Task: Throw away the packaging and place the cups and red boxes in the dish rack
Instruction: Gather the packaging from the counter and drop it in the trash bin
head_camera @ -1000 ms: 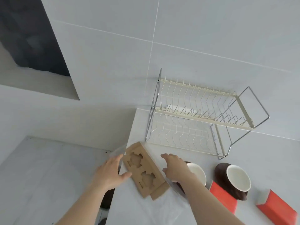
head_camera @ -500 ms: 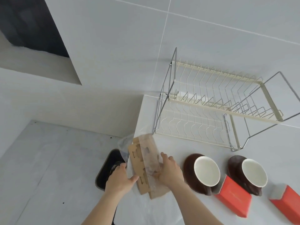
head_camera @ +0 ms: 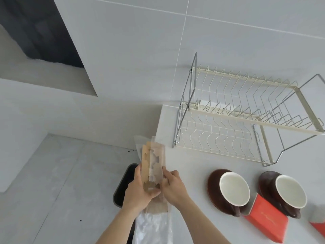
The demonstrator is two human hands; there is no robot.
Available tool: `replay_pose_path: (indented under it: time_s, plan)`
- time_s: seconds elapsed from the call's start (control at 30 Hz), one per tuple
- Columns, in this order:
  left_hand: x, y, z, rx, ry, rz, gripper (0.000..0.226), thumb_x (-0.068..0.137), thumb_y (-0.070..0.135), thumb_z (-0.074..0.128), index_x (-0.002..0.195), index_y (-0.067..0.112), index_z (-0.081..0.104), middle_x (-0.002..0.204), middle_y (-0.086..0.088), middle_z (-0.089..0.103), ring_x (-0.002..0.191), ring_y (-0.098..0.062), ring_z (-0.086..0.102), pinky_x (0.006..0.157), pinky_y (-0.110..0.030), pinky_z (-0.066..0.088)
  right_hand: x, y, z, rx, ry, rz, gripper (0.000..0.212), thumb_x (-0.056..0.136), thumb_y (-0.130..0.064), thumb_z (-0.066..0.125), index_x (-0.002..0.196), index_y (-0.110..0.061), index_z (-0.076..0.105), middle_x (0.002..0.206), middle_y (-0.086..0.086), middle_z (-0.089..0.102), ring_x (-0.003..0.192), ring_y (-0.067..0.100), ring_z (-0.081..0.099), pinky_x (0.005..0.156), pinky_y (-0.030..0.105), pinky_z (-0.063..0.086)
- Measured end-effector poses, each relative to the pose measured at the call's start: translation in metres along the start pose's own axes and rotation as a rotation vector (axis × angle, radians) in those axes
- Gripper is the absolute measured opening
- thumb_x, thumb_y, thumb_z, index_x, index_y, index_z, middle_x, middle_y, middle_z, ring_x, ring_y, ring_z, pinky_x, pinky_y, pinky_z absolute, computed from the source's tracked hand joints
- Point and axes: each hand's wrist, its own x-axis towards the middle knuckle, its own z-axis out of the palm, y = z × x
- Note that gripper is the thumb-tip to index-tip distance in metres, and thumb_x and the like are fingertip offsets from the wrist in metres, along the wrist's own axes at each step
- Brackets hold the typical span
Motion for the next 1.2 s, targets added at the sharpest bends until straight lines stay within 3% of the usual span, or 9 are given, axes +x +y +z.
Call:
replay_pose_path:
  time_s: [0.1, 0.33, 0.43, 0.53, 0.67, 0.77, 0.83, 1.07, 1.2]
  plan:
    - [0.007, -0.012, -0.008, -0.062, 0.047, -0.046, 0.099, 0.073, 0.018, 0.082, 0.146, 0.042, 0.02, 0.088, 0.013, 0.07, 0.073, -0.013, 0.071, 0.069, -0.041, 0.062, 0.003, -0.005, 0.002, 0.025, 0.0, -0.056, 0.05, 0.092, -0.021, 0.043, 0.139, -0.04, 0.049, 0.118, -0.002, 0.047, 0.109, 0.017, 0.058, 0.101, 0.031, 0.044]
    - [0.027, -0.022, -0.056, -0.454, 0.182, -0.127, 0.063, 0.086, -0.011, 0.06, 0.126, 0.025, 0.028, 0.102, -0.007, 0.067, 0.089, -0.025, 0.071, 0.067, -0.032, 0.059, 0.024, -0.042, 0.024, 0.238, 0.025, -0.035, 0.052, 0.081, -0.055, 0.066, 0.13, -0.051, 0.047, 0.104, -0.007, 0.061, 0.099, 0.01, 0.063, 0.085, 0.037, 0.057]
    - [0.039, -0.034, -0.08, -0.456, 0.235, -0.186, 0.047, 0.087, -0.007, 0.056, 0.116, 0.019, 0.03, 0.1, -0.019, 0.068, 0.087, -0.035, 0.07, 0.071, -0.042, 0.058, 0.036, -0.066, 0.039, 0.353, 0.004, -0.035, 0.051, 0.08, -0.042, 0.075, 0.126, -0.045, 0.054, 0.088, -0.004, 0.064, 0.084, 0.011, 0.066, 0.079, 0.038, 0.06]
    - [0.05, -0.053, -0.101, -0.313, 0.266, -0.229, 0.04, 0.084, 0.007, 0.067, 0.112, 0.02, 0.041, 0.092, -0.005, 0.068, 0.081, -0.025, 0.068, 0.075, -0.047, 0.058, 0.051, -0.087, 0.058, 0.288, 0.005, -0.003, 0.056, 0.08, -0.034, 0.076, 0.131, -0.037, 0.053, 0.086, -0.002, 0.064, 0.081, 0.015, 0.066, 0.076, 0.036, 0.059]
    - [0.067, -0.084, -0.12, -0.114, 0.264, -0.241, 0.031, 0.08, 0.033, 0.079, 0.104, 0.027, 0.06, 0.085, 0.016, 0.064, 0.075, -0.011, 0.064, 0.064, -0.032, 0.05, 0.074, -0.102, 0.086, 0.11, -0.006, 0.081, 0.057, 0.08, -0.04, 0.07, 0.132, -0.035, 0.05, 0.113, -0.004, 0.064, 0.099, 0.018, 0.064, 0.088, 0.04, 0.056]
    - [0.079, -0.108, -0.12, -0.093, 0.215, -0.291, 0.044, 0.08, 0.036, 0.08, 0.118, 0.021, 0.064, 0.078, 0.025, 0.059, 0.075, -0.008, 0.063, 0.062, -0.025, 0.045, 0.089, -0.103, 0.108, -0.04, -0.02, 0.127, 0.048, 0.081, -0.042, 0.068, 0.126, -0.032, 0.053, 0.12, -0.001, 0.06, 0.104, 0.022, 0.061, 0.089, 0.038, 0.053]
    - [0.086, -0.125, -0.114, -0.127, 0.203, -0.324, 0.057, 0.078, 0.034, 0.083, 0.126, 0.02, 0.056, 0.077, 0.025, 0.058, 0.075, -0.009, 0.064, 0.064, -0.026, 0.045, 0.099, -0.099, 0.121, -0.129, -0.046, 0.178, 0.04, 0.083, -0.039, 0.067, 0.12, -0.029, 0.054, 0.118, 0.001, 0.059, 0.102, 0.025, 0.06, 0.085, 0.036, 0.052]
    - [0.105, -0.188, -0.076, -0.097, 0.051, -0.406, 0.016, 0.084, 0.032, 0.074, 0.092, 0.037, 0.06, 0.095, 0.016, 0.071, 0.083, -0.007, 0.068, 0.075, -0.027, 0.054, 0.132, -0.063, 0.162, -0.297, -0.133, 0.336, 0.023, 0.087, -0.024, 0.062, 0.11, -0.02, 0.061, 0.097, 0.0, 0.057, 0.084, 0.023, 0.054, 0.071, 0.03, 0.047]
    - [0.118, -0.217, -0.053, -0.032, -0.052, -0.431, 0.014, 0.085, 0.037, 0.069, 0.088, 0.045, 0.058, 0.092, 0.016, 0.072, 0.083, -0.008, 0.068, 0.076, -0.032, 0.058, 0.154, -0.046, 0.187, -0.393, -0.167, 0.385, 0.021, 0.083, -0.022, 0.063, 0.103, -0.019, 0.067, 0.104, 0.007, 0.067, 0.093, 0.03, 0.063, 0.076, 0.034, 0.053]
